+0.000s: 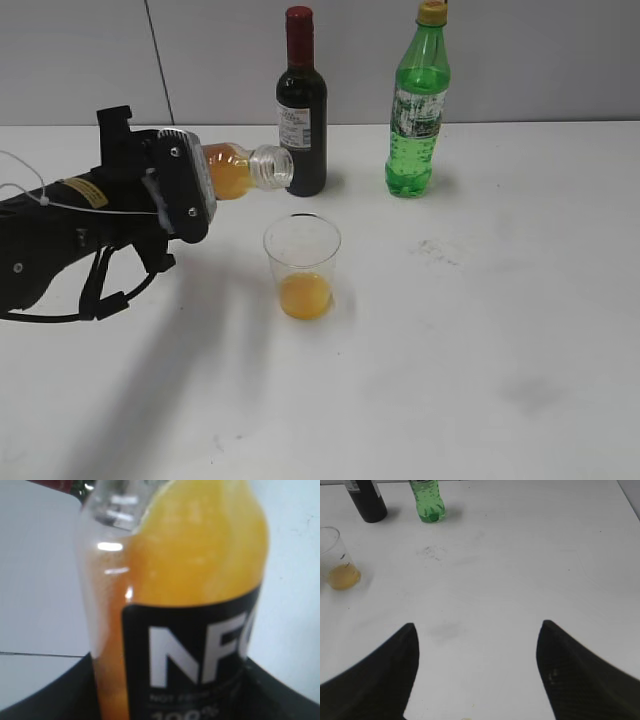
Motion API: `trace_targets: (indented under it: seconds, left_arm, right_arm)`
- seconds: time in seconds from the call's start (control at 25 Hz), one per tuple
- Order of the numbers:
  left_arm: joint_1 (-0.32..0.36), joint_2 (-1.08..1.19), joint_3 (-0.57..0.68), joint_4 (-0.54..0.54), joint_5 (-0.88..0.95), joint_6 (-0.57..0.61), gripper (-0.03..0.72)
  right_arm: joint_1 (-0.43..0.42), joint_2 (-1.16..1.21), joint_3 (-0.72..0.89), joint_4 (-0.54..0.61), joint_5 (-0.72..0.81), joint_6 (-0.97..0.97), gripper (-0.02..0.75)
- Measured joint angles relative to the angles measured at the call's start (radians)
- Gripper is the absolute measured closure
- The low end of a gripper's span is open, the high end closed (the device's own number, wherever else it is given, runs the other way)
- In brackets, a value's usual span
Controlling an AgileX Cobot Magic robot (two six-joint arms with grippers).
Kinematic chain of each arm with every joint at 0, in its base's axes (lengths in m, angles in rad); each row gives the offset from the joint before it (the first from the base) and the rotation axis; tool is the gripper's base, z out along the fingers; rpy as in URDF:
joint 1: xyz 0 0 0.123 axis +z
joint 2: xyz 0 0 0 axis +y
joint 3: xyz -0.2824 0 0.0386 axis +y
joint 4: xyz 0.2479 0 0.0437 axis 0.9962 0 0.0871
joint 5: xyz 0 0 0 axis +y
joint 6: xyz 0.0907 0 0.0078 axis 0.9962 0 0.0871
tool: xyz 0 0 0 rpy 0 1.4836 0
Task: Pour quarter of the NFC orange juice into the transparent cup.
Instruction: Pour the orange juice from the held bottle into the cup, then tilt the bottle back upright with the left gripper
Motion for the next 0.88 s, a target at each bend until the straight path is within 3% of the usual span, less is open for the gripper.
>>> trace_targets:
  seconds: [0.88]
  left_arm:
    - [0.000,0.000,0.000,0.008,0.003,0.193,0.217]
  right_arm:
    - [0.000,0.000,0.000,0.000,0.000,0.000,0.176]
